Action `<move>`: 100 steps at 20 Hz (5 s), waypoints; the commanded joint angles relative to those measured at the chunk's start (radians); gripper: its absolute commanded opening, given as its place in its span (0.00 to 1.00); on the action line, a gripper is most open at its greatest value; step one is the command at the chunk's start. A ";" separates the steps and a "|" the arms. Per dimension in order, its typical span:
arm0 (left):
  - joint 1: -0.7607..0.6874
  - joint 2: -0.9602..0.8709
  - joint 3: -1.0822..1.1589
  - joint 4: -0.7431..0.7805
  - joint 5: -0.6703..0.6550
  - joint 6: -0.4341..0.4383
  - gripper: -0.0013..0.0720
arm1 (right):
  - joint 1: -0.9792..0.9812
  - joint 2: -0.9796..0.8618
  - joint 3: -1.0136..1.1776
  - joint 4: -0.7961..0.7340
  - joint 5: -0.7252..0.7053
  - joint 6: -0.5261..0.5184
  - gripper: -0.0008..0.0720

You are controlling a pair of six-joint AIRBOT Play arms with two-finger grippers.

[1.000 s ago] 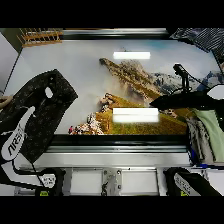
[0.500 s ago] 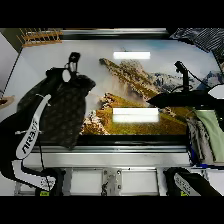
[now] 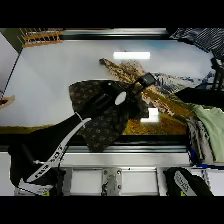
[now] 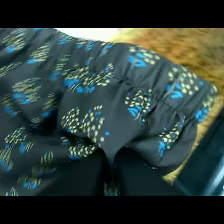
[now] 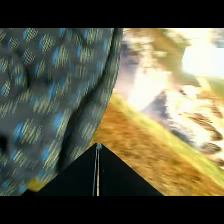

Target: Fold the clothes and pants, and hang the long-sleeved shirts on hangers.

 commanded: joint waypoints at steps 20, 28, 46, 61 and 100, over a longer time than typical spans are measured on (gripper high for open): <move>0.865 0.255 -0.754 -0.369 0.133 -0.333 0.87 | -0.005 -0.256 -0.122 -0.073 -0.031 0.045 0.64; 0.838 0.033 -0.554 -0.388 0.102 -0.298 0.87 | 0.148 -0.552 -0.121 -0.003 -0.116 0.066 0.64; 0.853 -0.067 -0.062 -0.348 0.094 -0.218 0.86 | 0.253 -0.582 0.199 -0.100 -0.270 0.175 0.80; 0.949 0.449 -1.071 -0.345 -0.010 -0.190 0.86 | 0.150 -0.158 -0.037 -0.127 -0.068 0.175 0.64; 0.750 0.461 -1.069 -0.457 0.158 -0.203 0.02 | 0.364 -0.264 -0.489 0.063 -0.653 0.434 0.03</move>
